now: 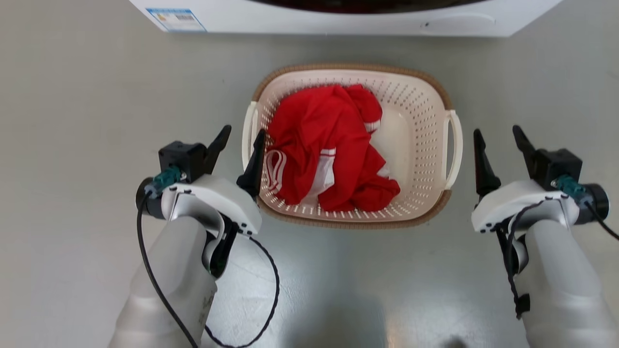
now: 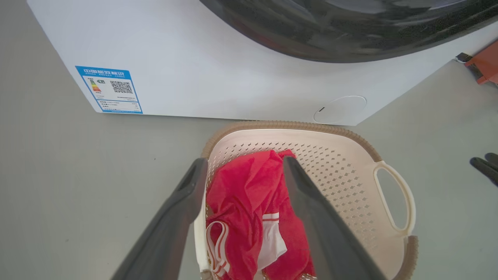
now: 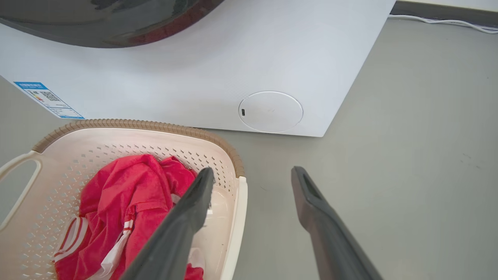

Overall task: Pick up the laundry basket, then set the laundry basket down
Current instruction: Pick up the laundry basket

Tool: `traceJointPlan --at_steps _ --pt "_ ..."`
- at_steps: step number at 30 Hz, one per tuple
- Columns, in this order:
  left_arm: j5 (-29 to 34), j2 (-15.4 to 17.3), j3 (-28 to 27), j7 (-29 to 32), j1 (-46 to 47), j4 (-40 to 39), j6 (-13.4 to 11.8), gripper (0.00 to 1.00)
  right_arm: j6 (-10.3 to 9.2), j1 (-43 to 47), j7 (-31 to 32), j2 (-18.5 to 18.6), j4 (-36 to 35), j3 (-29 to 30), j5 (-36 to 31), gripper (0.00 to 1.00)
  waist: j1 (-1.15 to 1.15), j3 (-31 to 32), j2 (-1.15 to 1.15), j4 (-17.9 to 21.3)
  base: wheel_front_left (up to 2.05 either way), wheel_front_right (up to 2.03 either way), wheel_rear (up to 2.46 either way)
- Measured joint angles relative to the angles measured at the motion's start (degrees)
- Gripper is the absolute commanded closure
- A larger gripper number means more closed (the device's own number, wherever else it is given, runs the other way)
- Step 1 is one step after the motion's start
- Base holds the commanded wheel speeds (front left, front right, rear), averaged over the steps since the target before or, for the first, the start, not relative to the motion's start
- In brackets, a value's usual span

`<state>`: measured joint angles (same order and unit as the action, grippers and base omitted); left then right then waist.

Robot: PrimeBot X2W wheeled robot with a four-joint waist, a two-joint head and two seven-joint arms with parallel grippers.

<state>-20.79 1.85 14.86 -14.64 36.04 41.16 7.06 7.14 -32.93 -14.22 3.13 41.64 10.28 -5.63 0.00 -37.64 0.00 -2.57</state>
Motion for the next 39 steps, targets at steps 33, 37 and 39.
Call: traceJointPlan --at_steps 33,37,39 --pt "0.68 -0.27 -0.93 0.0 14.62 10.59 -2.35 0.0 0.0 -8.53 0.0 0.38 0.11 -2.18 1.27 0.0 0.0 -15.18 0.0 0.01 0.0 0.0 0.0" --pt "0.67 -0.29 0.09 0.0 14.94 11.04 -2.31 0.0 0.0 -8.52 0.0 0.4 0.19 -2.75 1.58 0.0 0.0 -15.97 0.0 0.12 0.0 0.0 0.0" --pt "0.67 -0.29 0.75 0.0 14.94 11.39 -2.26 0.0 0.0 -8.52 0.0 0.4 0.3 -2.96 1.63 0.0 0.0 -16.25 0.0 0.2 0.0 0.0 0.0"
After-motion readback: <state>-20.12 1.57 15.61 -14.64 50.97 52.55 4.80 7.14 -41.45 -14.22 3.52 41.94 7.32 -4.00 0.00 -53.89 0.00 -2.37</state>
